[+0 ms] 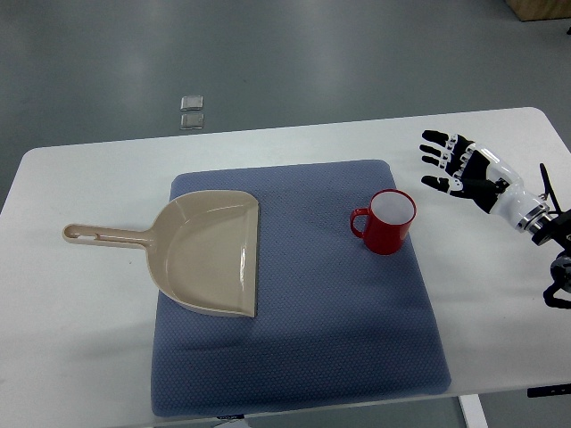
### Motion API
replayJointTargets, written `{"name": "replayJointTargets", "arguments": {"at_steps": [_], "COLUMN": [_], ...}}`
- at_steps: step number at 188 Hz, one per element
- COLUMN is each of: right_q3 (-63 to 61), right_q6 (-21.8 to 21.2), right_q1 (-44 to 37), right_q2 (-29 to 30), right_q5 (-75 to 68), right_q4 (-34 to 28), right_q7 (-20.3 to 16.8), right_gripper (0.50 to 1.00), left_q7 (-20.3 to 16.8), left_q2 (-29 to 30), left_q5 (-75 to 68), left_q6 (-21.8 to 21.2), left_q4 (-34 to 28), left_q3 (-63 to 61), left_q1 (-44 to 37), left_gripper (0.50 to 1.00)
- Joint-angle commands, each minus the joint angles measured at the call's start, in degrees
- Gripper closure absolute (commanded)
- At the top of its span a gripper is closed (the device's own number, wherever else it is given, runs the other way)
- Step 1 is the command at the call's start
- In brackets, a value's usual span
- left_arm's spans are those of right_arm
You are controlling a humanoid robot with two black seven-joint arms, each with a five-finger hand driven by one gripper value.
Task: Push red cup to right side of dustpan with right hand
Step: 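Lower the right hand to the side of the red mug away from the dustpan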
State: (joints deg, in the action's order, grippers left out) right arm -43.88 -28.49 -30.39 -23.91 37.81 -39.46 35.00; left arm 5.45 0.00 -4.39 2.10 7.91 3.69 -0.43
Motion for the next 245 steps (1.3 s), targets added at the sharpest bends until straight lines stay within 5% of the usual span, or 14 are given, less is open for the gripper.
{"name": "replayJointTargets", "arguments": {"at_steps": [1, 245], "right_q3": [0.46, 2.22], "right_q6": [-1.04, -1.39], "right_q1": [0.24, 0.86], "right_q2": [0.00, 0.44], "right_q5": [2.70, 11.76], "right_q4": [-0.09, -4.84], "right_q7": [0.00, 0.00], "right_gripper": [0.579, 0.583], "left_q7": [0.00, 0.00], "left_q2": [0.00, 0.00], "left_q5": [0.00, 0.00], "left_q6": [0.01, 0.01], "left_q4": [0.00, 0.00], "left_q3": [0.00, 0.00], "left_q1": [-0.01, -0.01], "left_gripper": [0.500, 0.500]}}
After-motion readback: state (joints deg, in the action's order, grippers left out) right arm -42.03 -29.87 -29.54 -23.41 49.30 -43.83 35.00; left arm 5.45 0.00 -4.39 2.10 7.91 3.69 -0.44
